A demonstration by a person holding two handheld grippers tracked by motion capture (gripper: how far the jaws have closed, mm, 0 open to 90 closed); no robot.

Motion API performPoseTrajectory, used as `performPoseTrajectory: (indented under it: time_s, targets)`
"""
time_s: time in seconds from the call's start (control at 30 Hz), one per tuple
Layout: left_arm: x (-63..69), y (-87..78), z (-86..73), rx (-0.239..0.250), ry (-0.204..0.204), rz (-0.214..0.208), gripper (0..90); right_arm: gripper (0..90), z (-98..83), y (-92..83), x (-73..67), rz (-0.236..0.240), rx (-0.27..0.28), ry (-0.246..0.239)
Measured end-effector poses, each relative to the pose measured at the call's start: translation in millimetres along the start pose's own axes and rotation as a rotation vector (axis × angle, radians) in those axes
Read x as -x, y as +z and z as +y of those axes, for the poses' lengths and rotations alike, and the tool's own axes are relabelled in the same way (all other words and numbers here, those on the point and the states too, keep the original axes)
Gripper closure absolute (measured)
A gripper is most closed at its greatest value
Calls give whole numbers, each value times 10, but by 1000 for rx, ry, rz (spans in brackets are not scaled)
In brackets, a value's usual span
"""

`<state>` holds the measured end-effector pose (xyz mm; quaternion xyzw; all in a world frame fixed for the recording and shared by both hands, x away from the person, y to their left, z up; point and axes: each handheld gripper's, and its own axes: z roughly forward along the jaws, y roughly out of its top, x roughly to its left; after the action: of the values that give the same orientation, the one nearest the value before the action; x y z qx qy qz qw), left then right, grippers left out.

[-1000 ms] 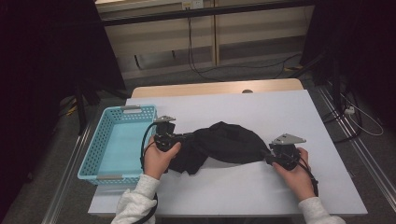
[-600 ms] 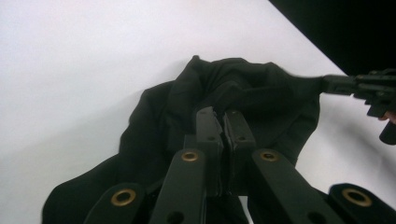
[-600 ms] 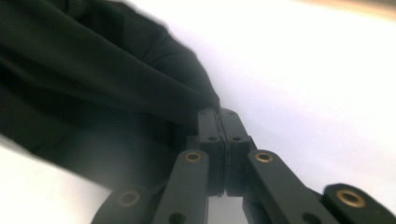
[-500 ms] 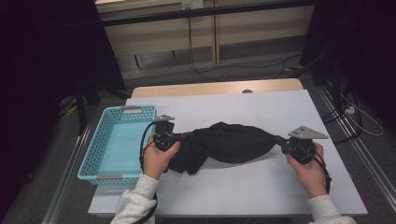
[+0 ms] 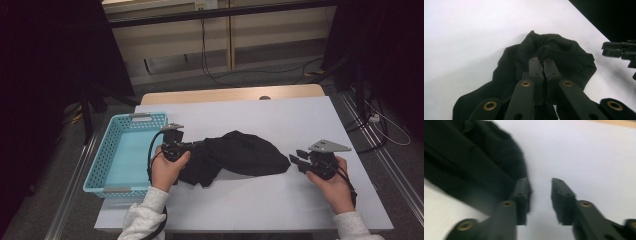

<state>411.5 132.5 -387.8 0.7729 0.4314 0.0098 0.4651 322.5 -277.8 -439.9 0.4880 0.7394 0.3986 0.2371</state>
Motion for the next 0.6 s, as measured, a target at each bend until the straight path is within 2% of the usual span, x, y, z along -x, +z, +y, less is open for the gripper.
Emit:
performPoseTrajectory:
  time_s: [0.1,0.2,0.33,0.43,0.53,0.6]
  targets:
    - [36,30,0,-10,13,-7,872,477,-18,97,-112,47,-50,-24]
    - [39,18,3,-3,8,-10,872,419,-31,176,-178,43,-86,-34]
    - [2,-4,7,4,0,-3,872,422,-49,303,-184,17,-127,-25]
    - [-31,-30,16,12,-7,3,871,426,-32,339,-124,31,-113,20]
    - [-57,-84,33,23,-13,12,872,479,-28,347,-99,9,-116,22]
    - [-85,-132,47,41,-28,10,873,466,-26,354,-118,-1,-118,4]
